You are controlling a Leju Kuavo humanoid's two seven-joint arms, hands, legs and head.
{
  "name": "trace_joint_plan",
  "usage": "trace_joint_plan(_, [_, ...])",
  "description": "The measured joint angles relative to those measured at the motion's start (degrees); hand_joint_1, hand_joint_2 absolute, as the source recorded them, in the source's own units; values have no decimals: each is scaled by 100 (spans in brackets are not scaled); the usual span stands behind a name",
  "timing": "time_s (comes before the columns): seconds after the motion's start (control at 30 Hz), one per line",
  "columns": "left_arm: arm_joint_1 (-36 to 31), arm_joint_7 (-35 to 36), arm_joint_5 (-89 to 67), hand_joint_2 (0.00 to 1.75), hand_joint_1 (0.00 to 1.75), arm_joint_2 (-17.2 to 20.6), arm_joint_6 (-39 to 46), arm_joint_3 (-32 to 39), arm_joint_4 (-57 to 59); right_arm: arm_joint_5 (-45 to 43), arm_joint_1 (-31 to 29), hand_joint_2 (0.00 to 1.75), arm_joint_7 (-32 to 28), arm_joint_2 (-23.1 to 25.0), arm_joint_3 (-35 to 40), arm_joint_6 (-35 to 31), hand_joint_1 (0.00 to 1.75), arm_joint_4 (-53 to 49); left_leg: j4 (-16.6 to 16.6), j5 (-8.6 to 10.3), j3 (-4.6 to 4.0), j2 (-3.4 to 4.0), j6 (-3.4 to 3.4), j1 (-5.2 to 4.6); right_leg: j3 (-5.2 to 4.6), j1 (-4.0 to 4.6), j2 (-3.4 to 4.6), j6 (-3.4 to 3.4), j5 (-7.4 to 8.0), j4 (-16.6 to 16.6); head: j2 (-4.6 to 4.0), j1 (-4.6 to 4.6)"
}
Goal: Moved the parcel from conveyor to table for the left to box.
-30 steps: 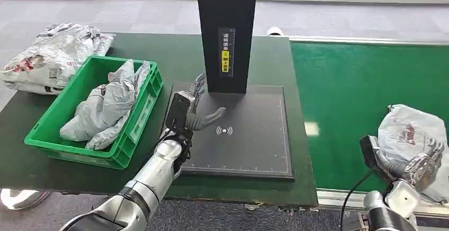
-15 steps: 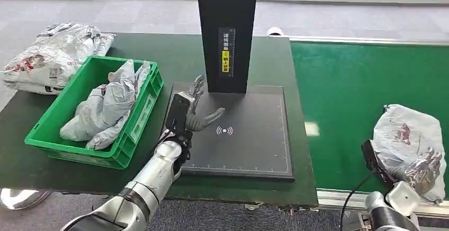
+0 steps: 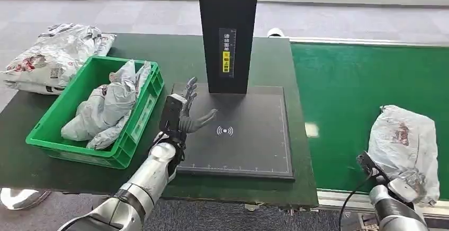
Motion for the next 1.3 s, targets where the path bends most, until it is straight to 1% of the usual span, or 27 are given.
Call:
trace_joint_plan(0.17, [56, 0, -17, 175, 0, 29, -22, 0, -24, -17, 2, 175, -74, 0, 0, 15, 175, 17, 2, -2, 15, -9, 11, 0, 32, -1, -7, 9, -1, -11, 0, 0])
trace_joint_plan(0.27, [110, 0, -17, 175, 0, 61, -22, 0, -77, -33, 26, 175, -162, 4, 2, -147, 175, 42, 4, 2, 11, -12, 18, -6, 30, -10, -9, 22, 8, -13, 0, 0])
trace_joint_plan(0.5, [162, 0, -17, 175, 0, 103, -22, 2, -129, -31, 29, 175, -159, 2, 0, -164, 175, 44, 8, 1, 11, -11, 21, -6, 28, -8, -6, 23, 9, -14, 0, 0])
trace_joint_plan(0.57, [172, 4, -17, 175, 0, 107, -16, 4, -138, -31, 32, 175, -210, 2, 2, -300, 175, 44, 8, 0, 9, -11, 21, -6, 27, -8, -6, 23, 8, -13, 0, 0])
trace_joint_plan(0.7, [234, 68, -15, 175, 0, 131, 72, 50, -203, 22, 19, 175, -479, 18, 20, -766, 175, 46, 6, 1, 0, -11, 21, -6, 23, -8, -6, 23, 8, -9, 0, 2])
trace_joint_plan(0.77, [247, 103, 0, 175, 0, 155, 140, 101, -256, 4, -31, 175, -680, 59, 53, -1102, 175, 46, 5, 2, -8, -11, 20, -6, 21, -9, -6, 23, 9, -5, 0, 2])
trace_joint_plan(0.9, [285, 195, 33, 175, 0, 230, 391, 289, -429, -162, -303, 175, -1581, 284, 177, -2250, 175, -24, 5, 8, -11, -1, 15, -6, 6, -9, 5, 18, 15, 1, 0, 2])
trace_joint_plan(0.97, [318, 216, -28, 175, 0, 251, 554, 378, -511, -223, -482, 175, -1846, 504, 270, -2724, 175, -133, 5, 14, -10, 0, 14, -5, 3, -8, 7, 20, 17, 3, 0, 2])
trace_joint_plan(1.03, [373, 260, -268, 175, 0, 256, 803, 492, -649, -276, -579, 175, -2208, 823, 512, -3299, 175, -448, 5, 19, -7, 2, 8, -3, 0, -7, 10, 16, 19, 7, 0, 0])
trace_joint_plan(1.1, [411, 378, -560, 175, 0, 258, 1062, 562, -805, -399, -498, 175, -2613, 1185, 940, -3523, 175, -1084, 5, 19, -6, 2, 6, 0, -3, -2, 11, 13, 16, 8, 0, 0])
trace_joint_plan(1.13, [421, 444, -682, 175, 0, 265, 1143, 610, -896, -554, -423, 175, -2831, 1351, 1232, -3519, 175, -1444, 5, 19, -6, 2, 6, 2, -4, 0, 10, 11, 16, 9, 0, 0])
trace_joint_plan(1.2, [434, 570, -872, 175, 0, 297, 1125, 706, -1100, -905, -213, 175, -2806, 1608, 1859, -3252, 175, -2146, 3, 20, -10, -3, 4, 6, -6, 4, 4, 4, 10, 11, 0, 0])
trace_joint_plan(1.27, [433, 653, -996, 175, 0, 352, 1073, 817, -1311, -1494, 67, 175, -2841, 1800, 2762, -2840, 175, -2926, 2, 18, -10, -4, -2, 11, -8, 7, 3, -4, 5, 12, 0, 0])
trace_joint_plan(1.3, [433, 682, -1030, 175, 0, 378, 1033, 870, -1391, -1620, 193, 175, -2791, 1845, 3158, -2758, 175, -3199, 2, 17, -10, -1, -4, 11, -10, 7, 8, -4, 5, 13, 0, 0])
